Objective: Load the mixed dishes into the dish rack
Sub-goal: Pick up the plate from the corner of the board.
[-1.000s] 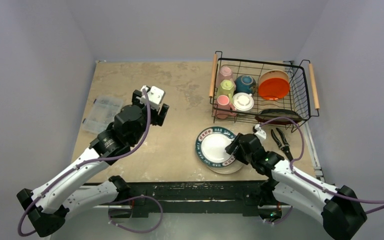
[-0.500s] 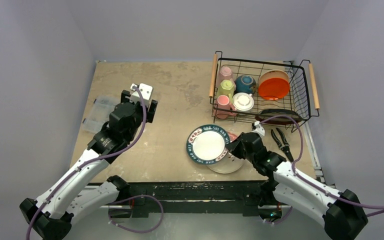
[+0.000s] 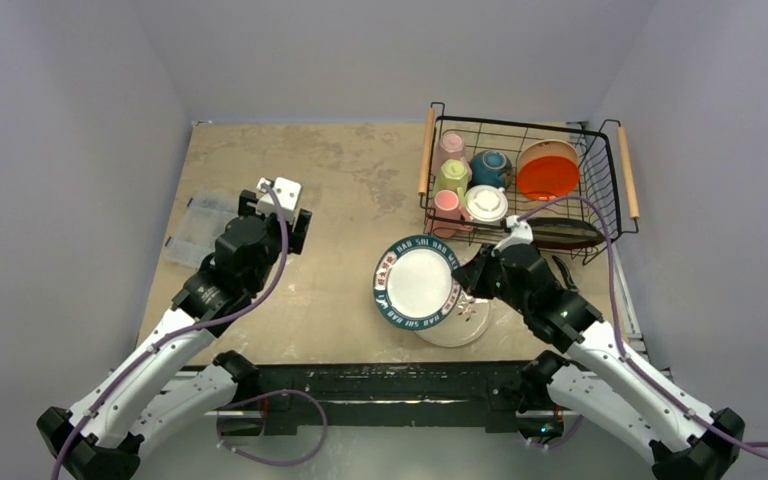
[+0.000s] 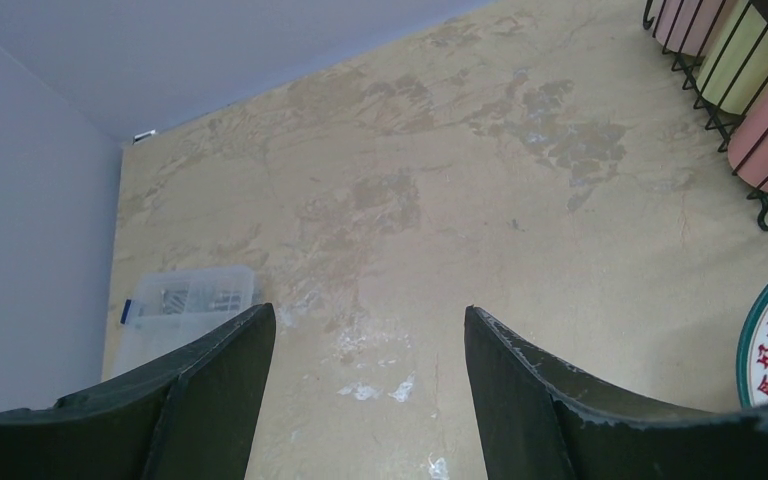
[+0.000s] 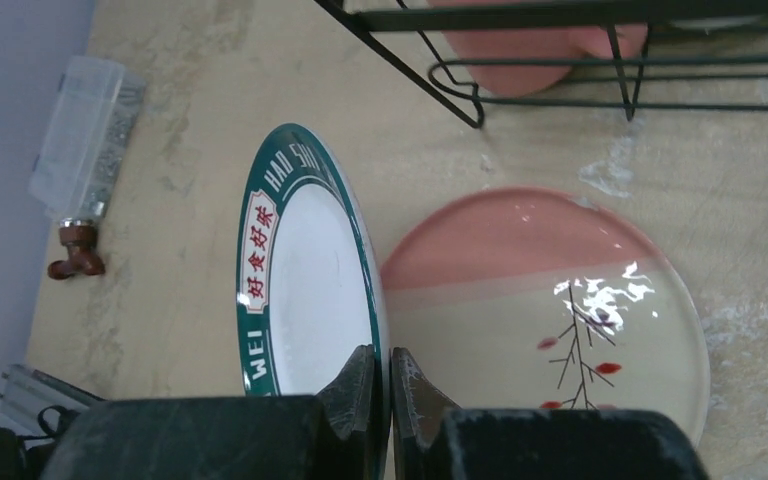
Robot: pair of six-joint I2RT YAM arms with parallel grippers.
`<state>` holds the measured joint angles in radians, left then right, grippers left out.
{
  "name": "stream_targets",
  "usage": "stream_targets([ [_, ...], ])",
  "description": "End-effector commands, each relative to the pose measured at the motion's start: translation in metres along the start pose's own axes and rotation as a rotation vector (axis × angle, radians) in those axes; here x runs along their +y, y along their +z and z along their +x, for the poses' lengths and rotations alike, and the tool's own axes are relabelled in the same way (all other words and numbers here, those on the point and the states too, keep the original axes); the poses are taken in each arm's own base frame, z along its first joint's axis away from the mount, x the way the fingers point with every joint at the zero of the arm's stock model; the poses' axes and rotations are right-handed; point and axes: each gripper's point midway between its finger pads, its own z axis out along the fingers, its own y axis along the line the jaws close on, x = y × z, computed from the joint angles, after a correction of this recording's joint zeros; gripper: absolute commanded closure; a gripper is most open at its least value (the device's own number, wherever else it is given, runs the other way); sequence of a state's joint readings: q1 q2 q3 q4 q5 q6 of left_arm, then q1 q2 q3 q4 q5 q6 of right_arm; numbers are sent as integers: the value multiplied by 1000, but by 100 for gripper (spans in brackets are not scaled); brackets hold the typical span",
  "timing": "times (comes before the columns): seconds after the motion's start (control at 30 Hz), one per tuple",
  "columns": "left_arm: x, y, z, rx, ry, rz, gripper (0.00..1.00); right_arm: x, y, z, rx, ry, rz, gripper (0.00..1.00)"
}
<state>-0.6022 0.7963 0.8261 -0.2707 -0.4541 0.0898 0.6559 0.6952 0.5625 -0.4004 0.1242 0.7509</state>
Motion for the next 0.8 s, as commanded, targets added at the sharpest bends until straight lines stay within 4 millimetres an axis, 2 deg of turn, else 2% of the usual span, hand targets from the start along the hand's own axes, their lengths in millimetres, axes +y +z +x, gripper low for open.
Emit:
stream_targets([
  [0.0,7,-7,-4,-41,-27,-20,32,51,-33,-58,-117,-87,-138,100],
  [0.07,10,-12,-7,-60,-37,-22,32,58,-41,-70,-128,-116,-133,100],
  [0.2,12,-19,2,-69,-41,-23,32,67,-49,-89,-142,-188,-116,100],
  [0.33,10,-15,6,-53,-33,-22,32,75,-62,-118,-204,-255,-85,100],
  [0.4,8,-10,7,-37,-25,-19,32,78,-72,-138,-254,-291,-56,100],
  [0.57,8,-10,2,-41,-27,-19,32,79,-83,-174,-291,-473,53,100],
  [0.67,11,-16,-2,-65,-39,-23,32,66,-91,-203,-328,-517,216,100],
  [0.77,11,-20,12,-60,-37,-22,32,62,-111,-239,-408,-544,349,100],
])
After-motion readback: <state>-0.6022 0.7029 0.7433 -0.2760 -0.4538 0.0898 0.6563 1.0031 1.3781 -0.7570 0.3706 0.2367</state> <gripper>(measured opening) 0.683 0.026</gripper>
